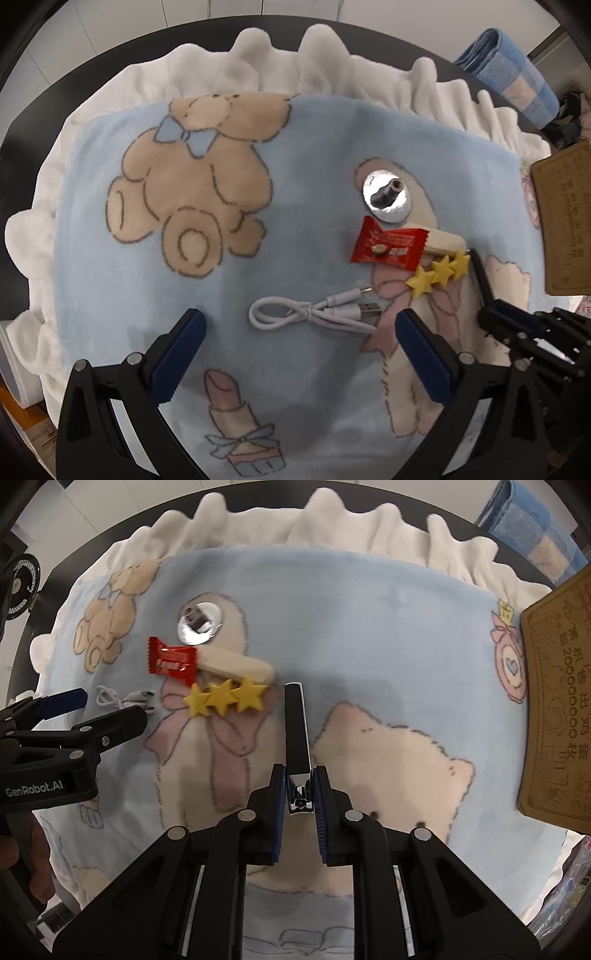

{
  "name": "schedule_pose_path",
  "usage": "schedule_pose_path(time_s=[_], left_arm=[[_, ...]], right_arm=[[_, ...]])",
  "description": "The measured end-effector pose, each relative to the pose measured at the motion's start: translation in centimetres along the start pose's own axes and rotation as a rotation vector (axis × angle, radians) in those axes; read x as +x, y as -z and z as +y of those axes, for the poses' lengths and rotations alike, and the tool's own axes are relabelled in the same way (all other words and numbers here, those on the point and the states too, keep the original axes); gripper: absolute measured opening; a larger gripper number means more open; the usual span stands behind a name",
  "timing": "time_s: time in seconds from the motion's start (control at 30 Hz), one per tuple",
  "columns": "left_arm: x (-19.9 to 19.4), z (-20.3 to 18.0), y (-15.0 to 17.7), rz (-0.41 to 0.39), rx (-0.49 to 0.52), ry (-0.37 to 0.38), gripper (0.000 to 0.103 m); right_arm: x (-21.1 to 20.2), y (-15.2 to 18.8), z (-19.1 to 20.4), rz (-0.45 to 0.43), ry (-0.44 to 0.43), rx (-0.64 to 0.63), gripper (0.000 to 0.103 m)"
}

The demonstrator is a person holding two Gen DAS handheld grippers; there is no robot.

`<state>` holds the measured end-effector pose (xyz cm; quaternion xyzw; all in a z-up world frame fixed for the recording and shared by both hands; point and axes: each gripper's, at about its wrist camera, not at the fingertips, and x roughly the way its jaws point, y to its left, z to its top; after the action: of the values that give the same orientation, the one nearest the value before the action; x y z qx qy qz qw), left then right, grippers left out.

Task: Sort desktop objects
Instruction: 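Lower the left tool onto the white USB cable and close it while the right tool holds the clipper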

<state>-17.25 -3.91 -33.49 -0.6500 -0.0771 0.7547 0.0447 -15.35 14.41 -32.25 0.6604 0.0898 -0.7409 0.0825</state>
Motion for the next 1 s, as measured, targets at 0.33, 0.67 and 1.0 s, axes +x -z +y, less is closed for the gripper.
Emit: schedule_pose_path(time_s=[0.33, 0.67, 1.0], left_arm=[[0.5, -0.6, -0.1, -0.007, -0.003, -0.033, 0.082], [0.1, -0.5, 0.3, -0.020, 0.010, -0.043, 0.067], [-2.2, 1.7, 0.9, -0.020, -0.003, -0.022, 0.063]], right_arm=[[0.2, 0.9, -1.0, 0.011, -0.014, 0.015, 0.015], [0.1, 1.0, -1.1, 0.004, -0.019, 0.023, 0.015], [-1.1, 1.2, -0.7, -0.012, -0.018, 0.031, 0.014]])
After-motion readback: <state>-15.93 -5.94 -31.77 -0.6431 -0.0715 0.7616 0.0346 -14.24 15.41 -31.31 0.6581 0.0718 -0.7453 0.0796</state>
